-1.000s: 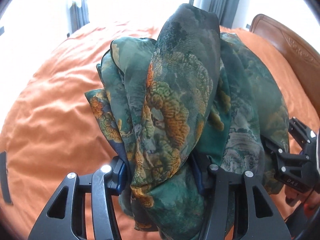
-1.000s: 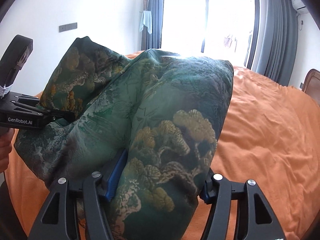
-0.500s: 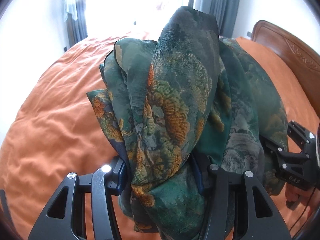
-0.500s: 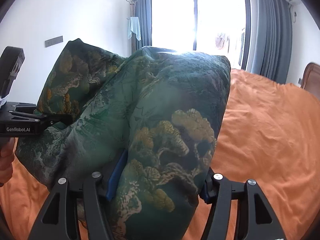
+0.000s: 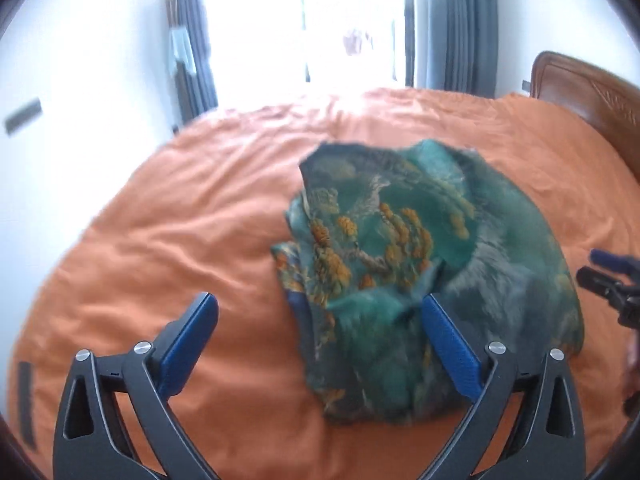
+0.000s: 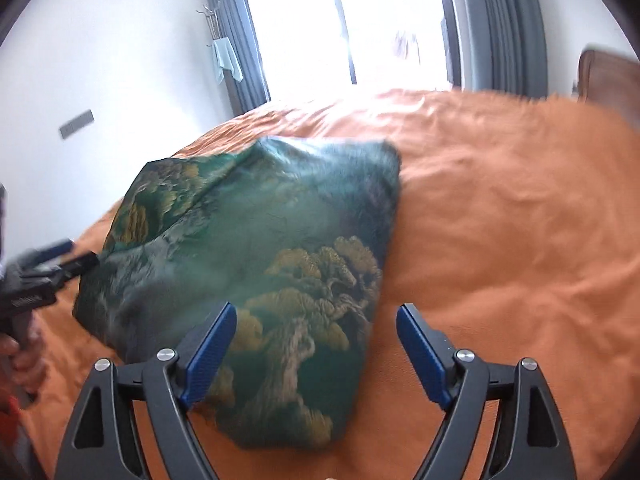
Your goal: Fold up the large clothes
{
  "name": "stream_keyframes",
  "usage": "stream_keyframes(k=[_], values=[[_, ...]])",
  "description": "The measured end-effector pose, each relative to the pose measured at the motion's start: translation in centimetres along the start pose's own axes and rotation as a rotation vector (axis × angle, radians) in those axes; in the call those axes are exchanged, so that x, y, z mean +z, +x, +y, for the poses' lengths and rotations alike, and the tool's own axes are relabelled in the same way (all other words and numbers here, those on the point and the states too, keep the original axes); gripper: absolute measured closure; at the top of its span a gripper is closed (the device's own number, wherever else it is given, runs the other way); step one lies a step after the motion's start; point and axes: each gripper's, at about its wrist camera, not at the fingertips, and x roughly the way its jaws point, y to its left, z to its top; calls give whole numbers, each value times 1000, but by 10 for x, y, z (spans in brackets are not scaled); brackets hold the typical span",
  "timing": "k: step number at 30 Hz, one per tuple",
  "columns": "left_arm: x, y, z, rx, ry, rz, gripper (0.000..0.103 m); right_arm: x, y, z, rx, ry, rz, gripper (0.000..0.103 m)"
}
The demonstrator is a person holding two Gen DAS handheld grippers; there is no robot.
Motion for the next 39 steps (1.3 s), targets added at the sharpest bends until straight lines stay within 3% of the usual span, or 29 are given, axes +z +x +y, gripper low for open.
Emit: stream_keyframes(k=[3, 6, 9, 11, 15, 18, 23, 29, 35, 39], values=[[-5, -34, -7, 57, 15, -44, 1, -11, -45, 15, -115, -78, -90, 16], [3, -57, -27, 85, 25, -58, 1, -16, -85, 23, -166, -91, -193, 9], [6, -84, -46, 163, 51, -100, 1, -25, -132, 33, -202, -65, -281, 1], [4, -103, -54, 180, 42, -137, 1, -24, -146, 35, -233, -38, -281, 1], [0, -140, -61, 136, -32, -196, 1, -30, -164, 27, -178, 16, -220, 1], [-1, -160, -69, 149, -47, -242, 1, -39, -184, 27, -251, 18, -231, 1], [-8, -174, -68, 100, -108, -182, 1, -53, -204, 28, -292, 10, -219, 1], [-22, -172, -73, 119, -68, -105, 0, -64, -221, 31, -263, 27, -204, 1], [-39, -171, -70, 28, -109, -30, 0, -75, -227, 41, -249, 18, -177, 1], [-46, -174, -71, 32, -100, -4, 0, -80, -227, 49, -266, -1, -144, 1]])
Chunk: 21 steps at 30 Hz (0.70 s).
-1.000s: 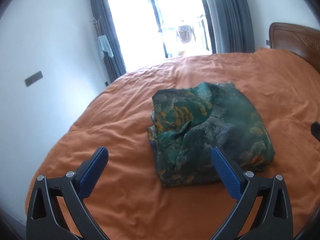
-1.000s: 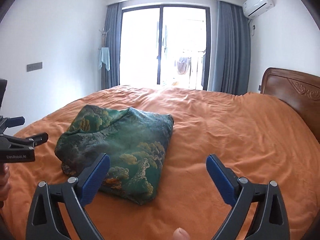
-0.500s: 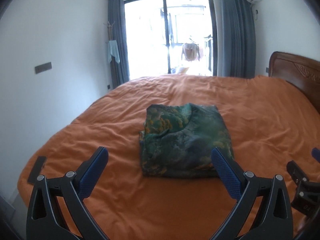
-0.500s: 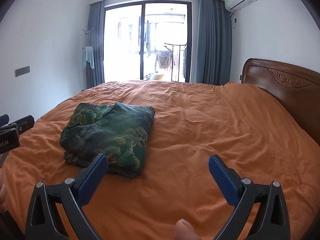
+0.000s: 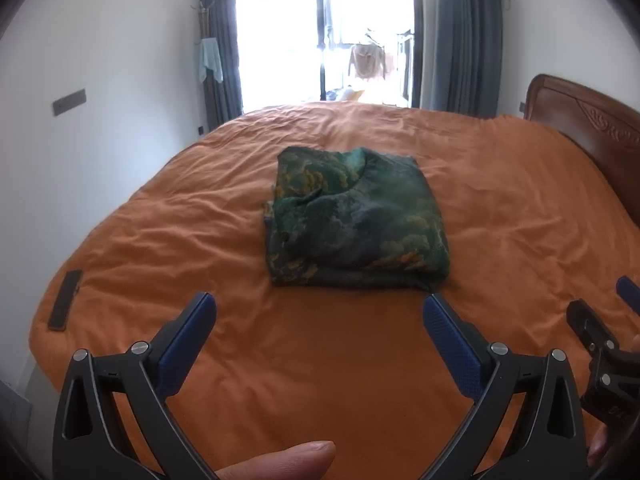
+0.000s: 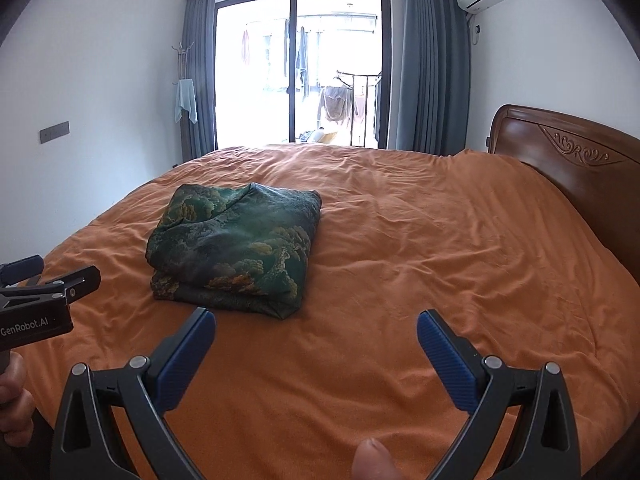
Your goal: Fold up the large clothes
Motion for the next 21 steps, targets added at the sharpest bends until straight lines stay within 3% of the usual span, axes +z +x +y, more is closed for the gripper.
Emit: stream_keyframes(k=[6, 17, 21], values=[[-5, -8, 0, 14, -4, 9, 0, -4, -3, 5, -5, 4, 25, 1], [-19, -6, -9, 67, 76, 29, 0, -9, -6, 20, -27, -35, 77, 0], [-20, -6, -5, 41, 64, 32, 0, -9, -5, 21, -35, -39, 93, 0]])
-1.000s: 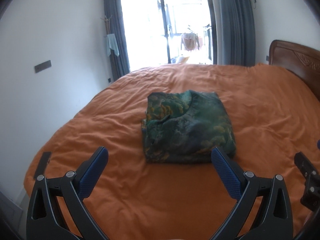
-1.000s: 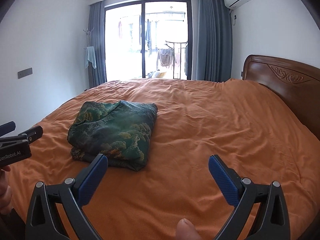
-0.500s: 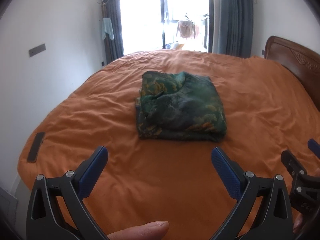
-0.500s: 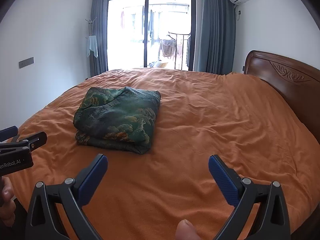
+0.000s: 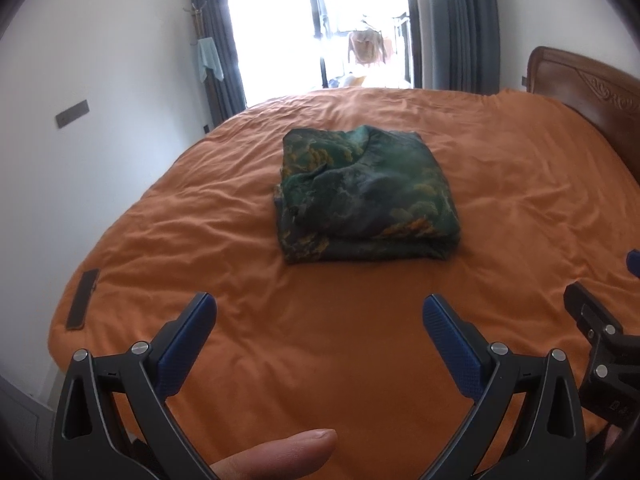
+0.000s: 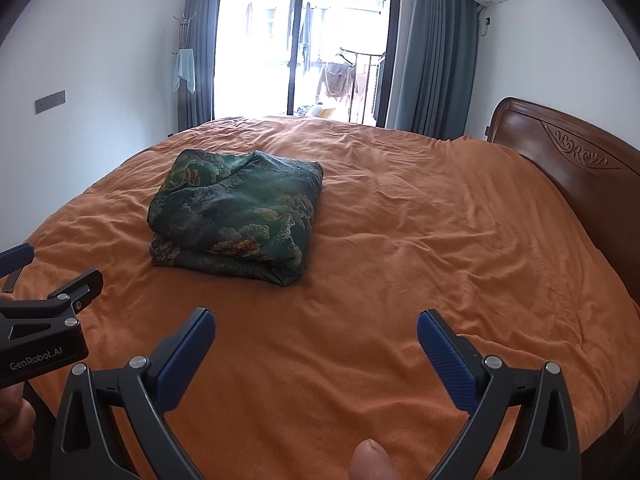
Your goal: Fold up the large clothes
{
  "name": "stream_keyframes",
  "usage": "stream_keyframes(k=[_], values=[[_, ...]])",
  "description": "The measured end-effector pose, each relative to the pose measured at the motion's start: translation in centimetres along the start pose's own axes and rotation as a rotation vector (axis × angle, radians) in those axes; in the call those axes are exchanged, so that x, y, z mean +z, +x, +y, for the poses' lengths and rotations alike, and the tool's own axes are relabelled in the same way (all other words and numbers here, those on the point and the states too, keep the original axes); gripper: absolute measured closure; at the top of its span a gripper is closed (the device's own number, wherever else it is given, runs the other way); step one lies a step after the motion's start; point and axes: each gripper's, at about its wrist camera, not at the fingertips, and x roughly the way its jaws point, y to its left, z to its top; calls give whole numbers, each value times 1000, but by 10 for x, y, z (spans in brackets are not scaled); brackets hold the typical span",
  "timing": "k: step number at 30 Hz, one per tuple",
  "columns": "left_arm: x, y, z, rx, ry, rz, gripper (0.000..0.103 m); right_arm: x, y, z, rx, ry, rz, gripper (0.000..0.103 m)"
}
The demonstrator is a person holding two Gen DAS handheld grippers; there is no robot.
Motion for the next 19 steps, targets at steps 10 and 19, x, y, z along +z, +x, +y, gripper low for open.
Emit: stream_keyframes(k=[10, 19], values=[[1, -2, 3, -8, -7, -7, 0, -1, -3, 4, -1, -2, 21, 0], [-3, -4, 2, -10, -13, -24, 0, -4, -1, 5, 0, 0, 32, 0]])
